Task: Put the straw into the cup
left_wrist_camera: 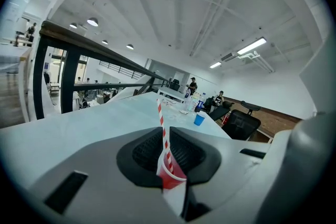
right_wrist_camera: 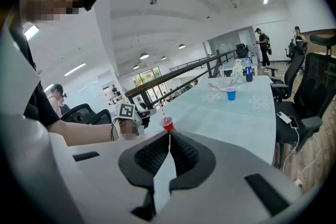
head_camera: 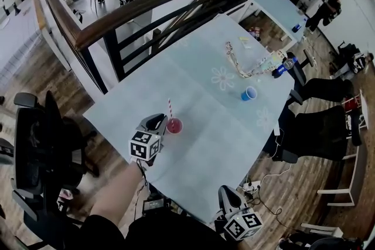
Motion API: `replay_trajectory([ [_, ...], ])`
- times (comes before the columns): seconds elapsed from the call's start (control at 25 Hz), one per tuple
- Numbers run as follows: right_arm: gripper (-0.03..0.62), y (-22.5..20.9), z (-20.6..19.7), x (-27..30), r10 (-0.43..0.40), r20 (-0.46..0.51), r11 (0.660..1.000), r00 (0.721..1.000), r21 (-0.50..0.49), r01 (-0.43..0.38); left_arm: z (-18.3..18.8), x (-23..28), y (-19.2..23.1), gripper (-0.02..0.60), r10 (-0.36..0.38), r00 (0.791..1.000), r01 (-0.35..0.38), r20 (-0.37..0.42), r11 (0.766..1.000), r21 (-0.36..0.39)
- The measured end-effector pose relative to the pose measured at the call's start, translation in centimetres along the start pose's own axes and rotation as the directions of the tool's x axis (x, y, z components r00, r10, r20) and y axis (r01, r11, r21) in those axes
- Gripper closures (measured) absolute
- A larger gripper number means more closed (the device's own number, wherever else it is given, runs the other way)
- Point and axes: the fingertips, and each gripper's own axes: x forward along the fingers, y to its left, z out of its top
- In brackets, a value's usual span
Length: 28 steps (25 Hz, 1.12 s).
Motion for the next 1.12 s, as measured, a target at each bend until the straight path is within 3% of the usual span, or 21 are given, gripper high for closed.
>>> replay_trajectory([
  [0.16, 0.563, -0.1, 0.1, -0.2, 0.012, 0.009, 1.000, 1.000, 0.008, -0.012, 0.2, -1.3, -0.6, 0.552, 0.008, 1.000, -0.007, 0.006, 1.000, -0.020],
  [0.32, 0.563, -0.1, 0.3, -0.6, 0.035, 0.024, 0.999, 0.999, 0.014, -0.035, 0.8, -3.8, -2.4, 0.552, 0.005, 1.000, -0.005, 0.029, 1.000, 0.008],
  [0.76, 0.563, 1.1, 0.8, -2.3, 0.149, 0.081, 0.989, 0.985, -0.002, -0.149, 4.1, -14.4, -13.6, 0.554, -0.128, 0.985, 0.116, 0.115, 0.988, 0.107],
  [1.0, 0.563, 1.4, 1.2, -4.0, 0.208, 0.108, 0.978, 0.972, -0.042, -0.205, 4.2, -19.4, -18.9, 0.554, -0.104, 0.988, 0.081, 0.114, 0.978, 0.193],
  [1.12, 0.563, 1.9, 1.6, -5.5, 0.247, 0.124, 0.966, 0.961, -0.102, -0.236, 3.9, -21.0, -21.0, 0.554, -0.084, 0.989, 0.059, 0.119, 0.979, 0.195],
])
